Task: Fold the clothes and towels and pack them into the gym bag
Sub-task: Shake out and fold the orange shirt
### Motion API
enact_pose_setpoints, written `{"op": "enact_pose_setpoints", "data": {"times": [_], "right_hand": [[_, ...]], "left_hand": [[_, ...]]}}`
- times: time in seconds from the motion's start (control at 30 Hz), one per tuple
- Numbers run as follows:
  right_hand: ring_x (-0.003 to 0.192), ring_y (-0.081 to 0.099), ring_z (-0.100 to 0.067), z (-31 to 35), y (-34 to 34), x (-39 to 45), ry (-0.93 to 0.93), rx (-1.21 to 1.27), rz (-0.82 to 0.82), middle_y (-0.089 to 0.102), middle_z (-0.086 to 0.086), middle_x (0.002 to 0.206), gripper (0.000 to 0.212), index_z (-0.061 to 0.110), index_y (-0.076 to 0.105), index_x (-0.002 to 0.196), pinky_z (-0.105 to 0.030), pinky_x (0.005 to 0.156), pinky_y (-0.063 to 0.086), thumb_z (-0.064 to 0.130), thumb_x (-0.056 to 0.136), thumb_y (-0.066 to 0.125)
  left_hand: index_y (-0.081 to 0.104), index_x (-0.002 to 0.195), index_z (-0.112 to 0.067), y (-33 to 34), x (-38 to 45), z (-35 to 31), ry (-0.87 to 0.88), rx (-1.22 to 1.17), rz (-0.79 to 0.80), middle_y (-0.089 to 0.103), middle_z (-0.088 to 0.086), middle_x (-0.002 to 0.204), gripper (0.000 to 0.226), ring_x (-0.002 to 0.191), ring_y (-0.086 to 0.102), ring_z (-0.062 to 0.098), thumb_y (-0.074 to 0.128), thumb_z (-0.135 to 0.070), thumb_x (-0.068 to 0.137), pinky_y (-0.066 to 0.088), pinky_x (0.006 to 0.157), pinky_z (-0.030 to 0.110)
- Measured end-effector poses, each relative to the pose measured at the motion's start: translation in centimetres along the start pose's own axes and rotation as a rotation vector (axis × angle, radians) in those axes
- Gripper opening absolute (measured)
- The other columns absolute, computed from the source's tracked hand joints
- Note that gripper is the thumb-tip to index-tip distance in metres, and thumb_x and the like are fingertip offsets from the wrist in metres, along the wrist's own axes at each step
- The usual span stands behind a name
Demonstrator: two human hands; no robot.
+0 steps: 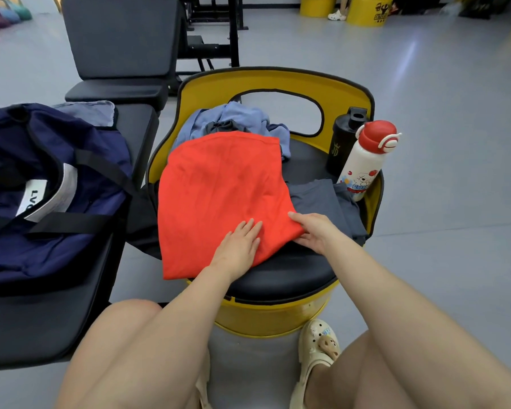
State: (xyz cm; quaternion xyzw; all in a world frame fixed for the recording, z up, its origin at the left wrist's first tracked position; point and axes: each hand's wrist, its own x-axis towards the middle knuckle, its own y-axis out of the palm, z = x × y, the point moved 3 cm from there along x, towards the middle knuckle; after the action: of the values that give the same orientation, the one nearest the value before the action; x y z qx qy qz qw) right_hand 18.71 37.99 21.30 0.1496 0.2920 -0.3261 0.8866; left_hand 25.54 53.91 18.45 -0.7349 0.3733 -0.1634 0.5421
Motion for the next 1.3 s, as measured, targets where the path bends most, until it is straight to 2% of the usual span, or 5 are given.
{"op": "enact_pose_setpoints", "data": {"times": [0.4,0.73,0.87,1.1,1.3], "right_hand": [[0.116,0.057,-0.021,1.9,3.7,-2.0,-0.632,-0.723,-0.161,0.063,-0.005,0.124,0.037,0.018,0.061,0.124,-0.028,0.094,0.045,0.004,0.091,0.052],[0.107,0.055,-0.033,0.4,-0.3,-1.2,-0.248,-0.913,-0.288,0.051,-0.011,0.122,0.034,0.011,0.044,0.121,-0.037,0.079,0.044,0.01,0.088,0.053],[0.114,0.048,-0.031,0.9,1.5,-1.7,-0.638,-1.292,-0.454,0.047,-0.01,0.127,0.035,0.011,0.045,0.128,-0.039,0.086,0.04,0.017,0.094,0.048],[0.142,0.03,-0.025,-3.4,8.9,0.6,-1.051,-1.42,0.115,0.038,-0.009,0.151,0.046,0.007,0.04,0.143,-0.04,0.116,0.018,0.023,0.101,0.033],[0.148,0.003,-0.019,-4.3,6.6,4.0,-0.872,-1.686,-0.015,0.007,0.002,0.161,0.091,0.02,0.012,0.153,-0.033,0.118,-0.005,0.058,0.075,-0.015]], "left_hand": [[-0.002,0.152,-0.027,0.7,-0.9,1.9,-0.051,0.133,0.096,-0.007,-0.007,0.16,0.061,0.147,-0.009,0.013,0.028,-0.043,0.101,-0.001,0.117,0.046],[0.012,0.152,-0.029,0.4,-1.1,2.0,0.035,0.146,0.139,0.002,-0.009,0.16,0.051,0.147,0.0,0.011,0.023,-0.039,0.103,0.006,0.118,0.042],[0.028,0.148,-0.022,-1.0,-1.0,2.5,0.01,0.101,-0.145,0.029,-0.004,0.154,0.046,0.142,0.024,0.015,0.03,-0.021,0.102,0.02,0.114,0.03],[-0.003,0.152,-0.013,-0.6,-0.7,3.7,-0.077,0.317,-0.205,-0.007,-0.001,0.16,0.055,0.147,-0.01,0.014,0.015,-0.032,0.103,-0.004,0.118,0.036],[-0.005,0.151,-0.021,-0.6,-0.7,7.3,-0.022,0.442,-0.132,-0.01,-0.007,0.159,0.08,0.146,-0.012,0.011,-0.022,-0.05,0.078,-0.011,0.116,0.039]]}}
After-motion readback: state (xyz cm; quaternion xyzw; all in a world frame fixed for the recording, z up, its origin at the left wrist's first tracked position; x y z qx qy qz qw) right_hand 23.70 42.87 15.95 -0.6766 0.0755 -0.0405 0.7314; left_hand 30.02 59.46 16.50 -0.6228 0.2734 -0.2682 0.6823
